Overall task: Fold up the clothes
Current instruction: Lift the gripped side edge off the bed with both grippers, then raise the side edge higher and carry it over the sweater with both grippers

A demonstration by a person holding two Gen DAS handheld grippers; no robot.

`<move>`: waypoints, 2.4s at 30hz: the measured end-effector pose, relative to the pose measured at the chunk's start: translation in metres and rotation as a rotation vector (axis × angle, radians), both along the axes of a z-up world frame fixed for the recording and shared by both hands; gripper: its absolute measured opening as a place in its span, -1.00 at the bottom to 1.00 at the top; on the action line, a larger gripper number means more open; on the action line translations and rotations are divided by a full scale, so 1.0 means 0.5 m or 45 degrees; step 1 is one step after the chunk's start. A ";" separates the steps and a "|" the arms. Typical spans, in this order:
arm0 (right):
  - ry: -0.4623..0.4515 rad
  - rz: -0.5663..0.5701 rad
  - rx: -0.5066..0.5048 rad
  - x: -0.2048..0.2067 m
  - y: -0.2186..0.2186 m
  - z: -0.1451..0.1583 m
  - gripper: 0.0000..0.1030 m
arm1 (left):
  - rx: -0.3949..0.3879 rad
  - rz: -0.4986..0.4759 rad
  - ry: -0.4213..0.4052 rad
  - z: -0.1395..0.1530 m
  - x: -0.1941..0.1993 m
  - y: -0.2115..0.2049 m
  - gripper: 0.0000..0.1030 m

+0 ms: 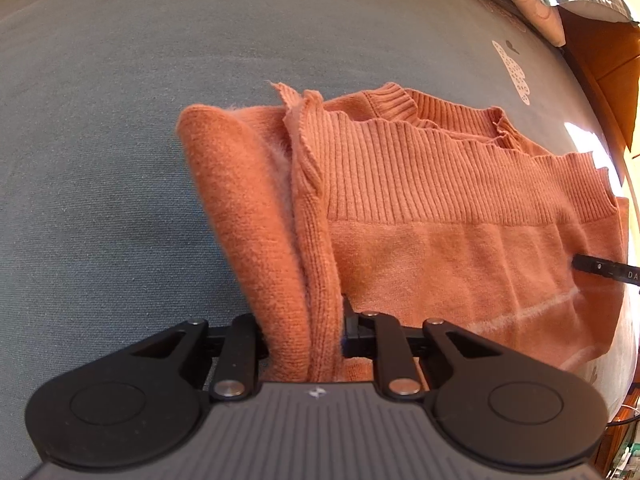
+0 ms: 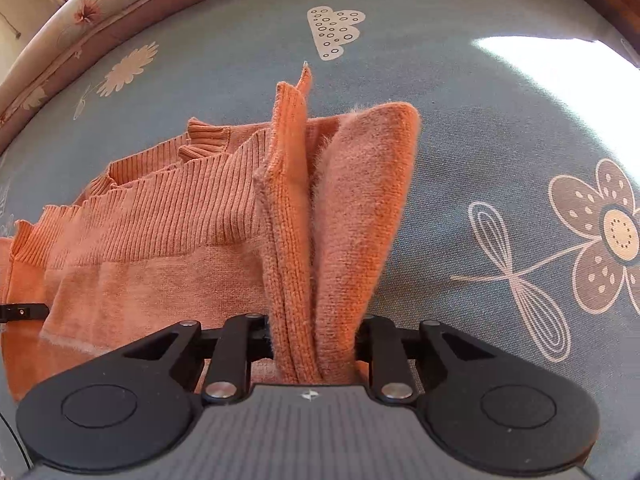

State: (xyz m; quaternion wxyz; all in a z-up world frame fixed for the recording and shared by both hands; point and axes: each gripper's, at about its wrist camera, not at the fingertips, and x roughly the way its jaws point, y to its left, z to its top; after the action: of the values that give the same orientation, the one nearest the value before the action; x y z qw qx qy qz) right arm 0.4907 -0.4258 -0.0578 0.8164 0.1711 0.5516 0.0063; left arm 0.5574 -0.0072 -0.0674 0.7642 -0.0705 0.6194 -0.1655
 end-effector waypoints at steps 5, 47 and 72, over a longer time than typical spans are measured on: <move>-0.002 -0.007 -0.013 -0.002 0.010 0.019 -0.54 | 0.008 -0.024 -0.004 0.012 0.001 -0.014 -0.66; -0.130 0.065 0.383 -0.257 -0.018 0.270 -0.64 | -0.189 -0.535 0.006 0.206 -0.089 -0.282 -0.68; -0.304 -0.378 0.400 -0.469 -0.354 0.317 -0.63 | -0.330 -0.938 0.063 0.241 -0.104 -0.834 -0.70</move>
State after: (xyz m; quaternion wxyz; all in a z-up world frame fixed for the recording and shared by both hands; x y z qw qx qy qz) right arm 0.2562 -0.6030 0.1005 0.8312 0.3731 0.4122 -0.0078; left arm 0.5055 -0.4242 0.0530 0.6231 0.0569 0.5955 -0.5039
